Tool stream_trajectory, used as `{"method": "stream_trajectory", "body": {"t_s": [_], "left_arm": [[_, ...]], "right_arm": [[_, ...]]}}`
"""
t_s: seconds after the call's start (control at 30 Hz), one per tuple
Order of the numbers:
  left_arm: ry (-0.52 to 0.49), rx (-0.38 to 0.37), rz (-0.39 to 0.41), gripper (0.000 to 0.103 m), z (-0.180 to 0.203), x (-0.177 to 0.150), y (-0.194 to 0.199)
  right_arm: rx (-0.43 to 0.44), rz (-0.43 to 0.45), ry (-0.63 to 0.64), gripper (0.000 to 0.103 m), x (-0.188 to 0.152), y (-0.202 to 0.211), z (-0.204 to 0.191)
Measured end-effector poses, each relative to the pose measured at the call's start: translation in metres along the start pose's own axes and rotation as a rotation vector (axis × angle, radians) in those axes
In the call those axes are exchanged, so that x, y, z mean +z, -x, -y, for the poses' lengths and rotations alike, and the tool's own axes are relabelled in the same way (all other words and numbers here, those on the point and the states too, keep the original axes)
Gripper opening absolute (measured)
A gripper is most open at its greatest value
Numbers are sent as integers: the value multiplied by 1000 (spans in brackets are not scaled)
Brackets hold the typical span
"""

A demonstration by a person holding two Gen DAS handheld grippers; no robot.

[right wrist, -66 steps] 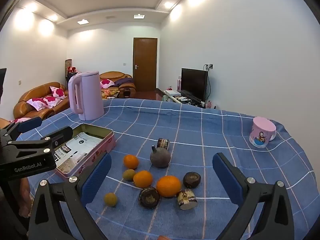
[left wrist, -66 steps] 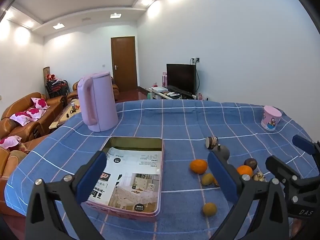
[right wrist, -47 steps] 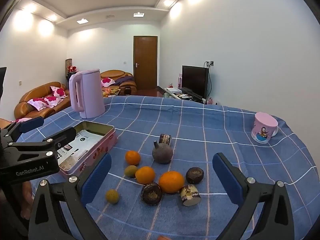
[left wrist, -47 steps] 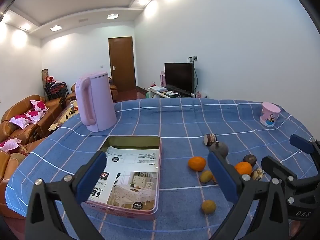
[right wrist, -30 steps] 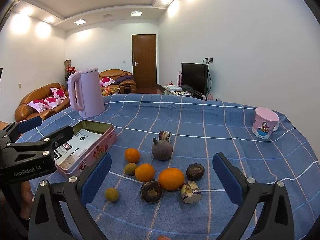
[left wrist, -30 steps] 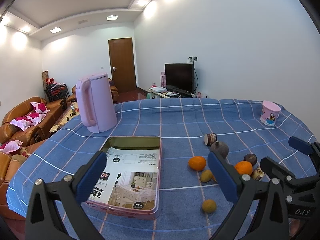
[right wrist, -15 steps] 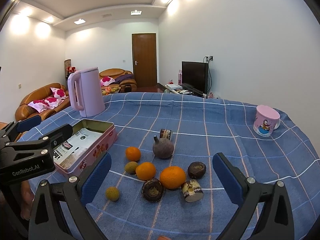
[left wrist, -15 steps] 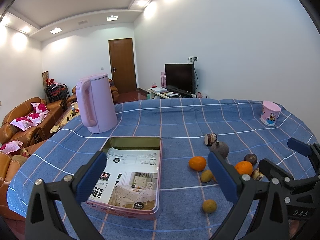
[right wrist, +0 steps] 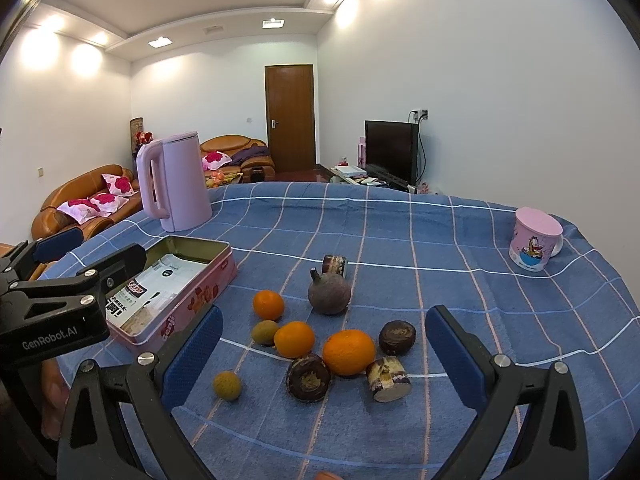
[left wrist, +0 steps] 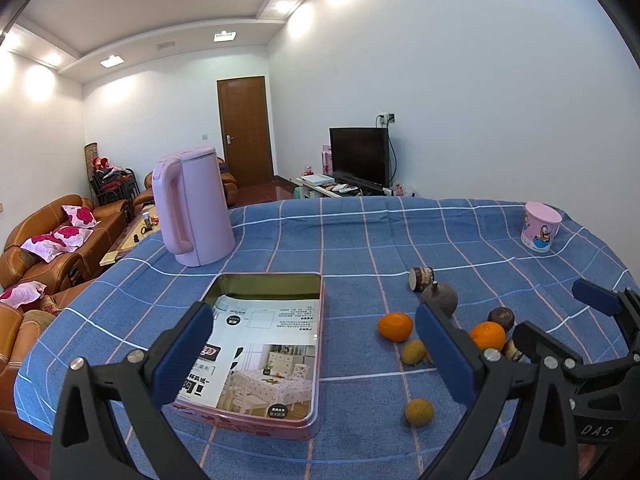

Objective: Organize fruits

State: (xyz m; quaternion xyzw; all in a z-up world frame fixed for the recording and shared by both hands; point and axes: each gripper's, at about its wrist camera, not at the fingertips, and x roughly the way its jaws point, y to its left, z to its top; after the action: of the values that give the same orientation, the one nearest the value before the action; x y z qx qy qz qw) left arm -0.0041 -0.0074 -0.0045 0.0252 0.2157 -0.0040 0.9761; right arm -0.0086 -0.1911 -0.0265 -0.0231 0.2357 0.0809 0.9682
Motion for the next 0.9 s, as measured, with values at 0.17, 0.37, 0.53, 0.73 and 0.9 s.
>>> {"method": "stream_trajectory", "body": {"t_s": [0.17, 0.37, 0.53, 0.73, 0.9], "left_arm": [[1, 1, 0, 103, 0, 0, 0], [-3, -1, -4, 103, 1, -2, -1], [-19, -5, -15, 103, 8, -6, -5], [-32, -11, -33, 103, 14, -11, -13], [-46, -21, -50, 103, 20, -16, -19]], "right_arm": [[0, -2, -2, 102, 0, 0, 0], [-2, -4, -3, 102, 0, -1, 1], [-7, -14, -9, 102, -1, -5, 4], [-13, -34, -17, 102, -5, -12, 12], [-20, -57, -30, 102, -10, -20, 19]]}}
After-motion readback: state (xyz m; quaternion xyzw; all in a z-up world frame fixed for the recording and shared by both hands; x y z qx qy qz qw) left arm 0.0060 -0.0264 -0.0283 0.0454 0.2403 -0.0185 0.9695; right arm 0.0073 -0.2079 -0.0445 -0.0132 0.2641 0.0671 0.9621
